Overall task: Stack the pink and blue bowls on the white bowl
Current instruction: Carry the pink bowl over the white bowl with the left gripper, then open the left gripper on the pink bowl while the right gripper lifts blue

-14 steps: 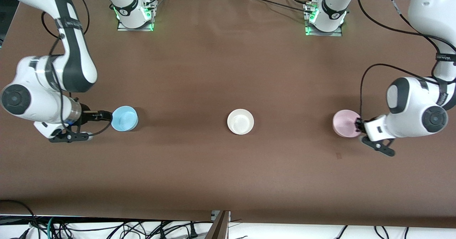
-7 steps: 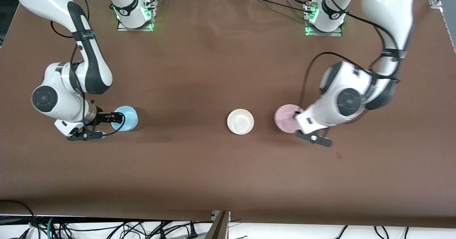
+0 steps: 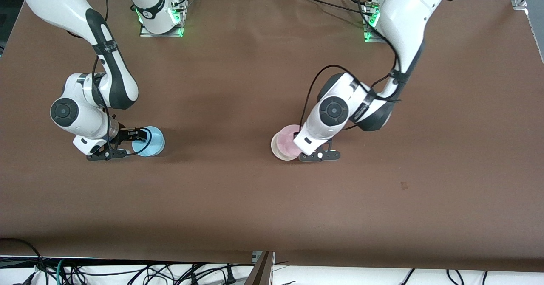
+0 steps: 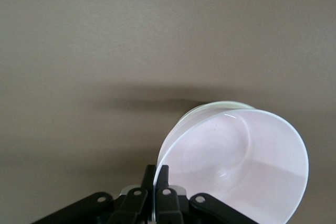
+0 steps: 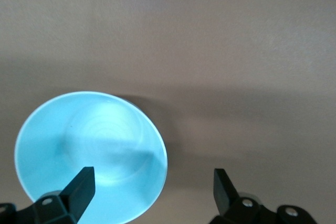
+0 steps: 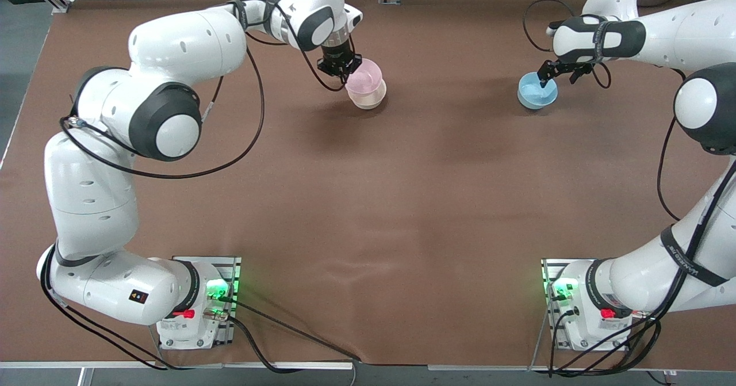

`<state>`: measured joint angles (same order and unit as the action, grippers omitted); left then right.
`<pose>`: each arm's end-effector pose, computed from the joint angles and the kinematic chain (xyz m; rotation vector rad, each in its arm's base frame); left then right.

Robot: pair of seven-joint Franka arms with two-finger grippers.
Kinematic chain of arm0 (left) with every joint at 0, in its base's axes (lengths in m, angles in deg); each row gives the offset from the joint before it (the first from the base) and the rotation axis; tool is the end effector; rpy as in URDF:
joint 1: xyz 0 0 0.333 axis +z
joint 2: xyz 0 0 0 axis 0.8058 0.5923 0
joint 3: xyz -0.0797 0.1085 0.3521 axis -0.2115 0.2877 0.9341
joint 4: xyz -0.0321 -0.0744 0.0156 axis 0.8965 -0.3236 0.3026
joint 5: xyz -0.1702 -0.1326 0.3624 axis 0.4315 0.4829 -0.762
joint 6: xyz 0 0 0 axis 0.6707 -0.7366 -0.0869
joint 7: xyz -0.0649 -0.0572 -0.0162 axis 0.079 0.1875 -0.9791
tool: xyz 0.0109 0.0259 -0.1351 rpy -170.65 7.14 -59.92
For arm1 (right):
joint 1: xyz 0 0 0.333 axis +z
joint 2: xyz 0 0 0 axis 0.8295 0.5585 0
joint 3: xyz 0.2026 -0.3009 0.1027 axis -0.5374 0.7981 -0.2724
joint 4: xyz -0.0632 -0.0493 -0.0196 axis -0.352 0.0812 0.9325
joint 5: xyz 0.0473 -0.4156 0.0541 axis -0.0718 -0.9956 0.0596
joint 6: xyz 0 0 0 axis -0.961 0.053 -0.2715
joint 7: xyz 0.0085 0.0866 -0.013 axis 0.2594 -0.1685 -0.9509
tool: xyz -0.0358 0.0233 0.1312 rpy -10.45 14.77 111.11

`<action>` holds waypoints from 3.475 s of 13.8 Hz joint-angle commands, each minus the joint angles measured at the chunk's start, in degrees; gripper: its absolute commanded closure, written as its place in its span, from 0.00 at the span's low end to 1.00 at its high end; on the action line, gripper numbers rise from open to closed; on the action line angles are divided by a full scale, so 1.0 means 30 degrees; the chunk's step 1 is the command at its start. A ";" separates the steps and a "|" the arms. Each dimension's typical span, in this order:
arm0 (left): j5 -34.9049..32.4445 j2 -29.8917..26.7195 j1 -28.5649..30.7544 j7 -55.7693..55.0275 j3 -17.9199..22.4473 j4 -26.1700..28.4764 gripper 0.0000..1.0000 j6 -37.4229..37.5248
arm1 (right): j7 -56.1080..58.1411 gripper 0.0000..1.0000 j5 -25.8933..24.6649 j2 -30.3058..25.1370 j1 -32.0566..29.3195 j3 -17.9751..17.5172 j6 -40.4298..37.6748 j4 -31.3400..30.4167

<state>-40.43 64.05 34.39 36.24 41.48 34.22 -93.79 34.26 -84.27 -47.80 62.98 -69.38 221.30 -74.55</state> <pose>0.6649 -0.4188 0.2524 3.0431 0.1890 -0.1349 0.6478 0.0092 0.2263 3.0933 0.2195 -0.1014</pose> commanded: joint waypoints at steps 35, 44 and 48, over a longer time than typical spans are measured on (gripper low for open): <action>0.0535 -0.2008 0.0156 0.0560 0.0566 -0.0934 0.00 0.4517 | -0.8029 1.00 0.3697 0.0461 0.1174 -0.2549 -1.1115 0.9078; 0.0535 -0.6317 0.5457 0.8895 0.0595 -0.0934 0.00 0.9441 | -1.5998 1.00 0.5806 0.2509 0.6677 -0.3284 -0.5968 0.9196; 0.0506 -0.7781 0.7830 1.3497 0.0596 -0.0875 0.00 1.0730 | -1.8227 1.00 0.6476 0.3594 0.8584 -0.3371 -0.2888 0.9429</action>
<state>-38.12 44.11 55.03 69.99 43.75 30.08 -63.57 -17.96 -67.07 -38.76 87.34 -79.71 210.38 -48.45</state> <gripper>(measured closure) 0.000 0.974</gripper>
